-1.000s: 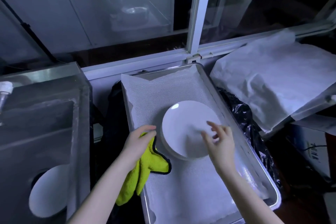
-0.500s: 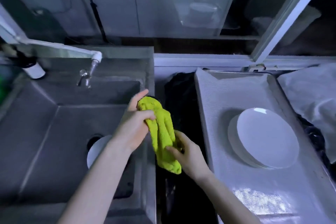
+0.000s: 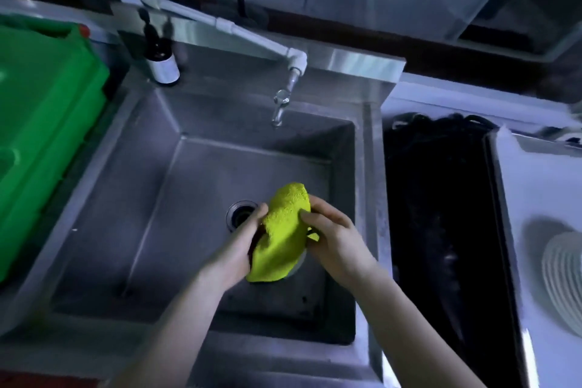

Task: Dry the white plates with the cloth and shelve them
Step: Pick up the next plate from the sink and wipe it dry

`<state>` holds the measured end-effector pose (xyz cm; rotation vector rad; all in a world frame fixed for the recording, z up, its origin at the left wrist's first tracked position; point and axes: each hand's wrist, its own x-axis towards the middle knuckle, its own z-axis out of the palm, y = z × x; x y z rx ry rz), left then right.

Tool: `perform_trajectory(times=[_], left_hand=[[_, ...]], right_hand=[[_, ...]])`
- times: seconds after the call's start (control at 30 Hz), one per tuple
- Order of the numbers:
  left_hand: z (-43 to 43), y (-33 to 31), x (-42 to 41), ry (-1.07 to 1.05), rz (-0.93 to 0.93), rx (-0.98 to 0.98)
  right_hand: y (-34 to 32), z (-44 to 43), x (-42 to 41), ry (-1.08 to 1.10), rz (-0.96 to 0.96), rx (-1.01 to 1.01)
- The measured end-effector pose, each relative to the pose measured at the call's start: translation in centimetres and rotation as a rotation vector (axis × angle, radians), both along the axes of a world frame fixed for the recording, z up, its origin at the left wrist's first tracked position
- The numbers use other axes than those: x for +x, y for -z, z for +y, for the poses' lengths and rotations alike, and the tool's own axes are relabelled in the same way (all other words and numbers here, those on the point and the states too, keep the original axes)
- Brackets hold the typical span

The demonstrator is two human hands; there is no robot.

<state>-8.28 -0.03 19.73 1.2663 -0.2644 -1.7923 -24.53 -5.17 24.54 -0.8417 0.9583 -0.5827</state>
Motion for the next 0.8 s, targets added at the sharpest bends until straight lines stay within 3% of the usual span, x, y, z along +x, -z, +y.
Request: perform_trajectory(times=[0.13,0.23,0.33,0.43,0.57,0.8], left_hand=[[1.4,3.9,3.5,0.01,0.131,0.02],[1.5,6.9,4.9,0.1,-0.18,0.053],[1.3,10.1,6.4,0.156,-0.553,0.251],[1.2,13.2,7.9,0.131,-0.531,0.364],[0.2,16.2,8.7,0.243,-0.609,0.397],[-2.3,21.1,8.8,0.425,-0.677,0.403]], right_hand=[[3.7,-0.3,3.5,-0.068,0.152,0.09],[7.4,-0.9,4.5,-0.039,0.3,0.194],[12.1,-2.0,4.1,0.027,0.542,0.229],[16.7,-2.9,3.0,0.099,0.712,0.303],[21.6,-3.7,1.8,0.012,0.909,0.308],[27.7,-4.0,1.6,-0.069,0.951,0.339]])
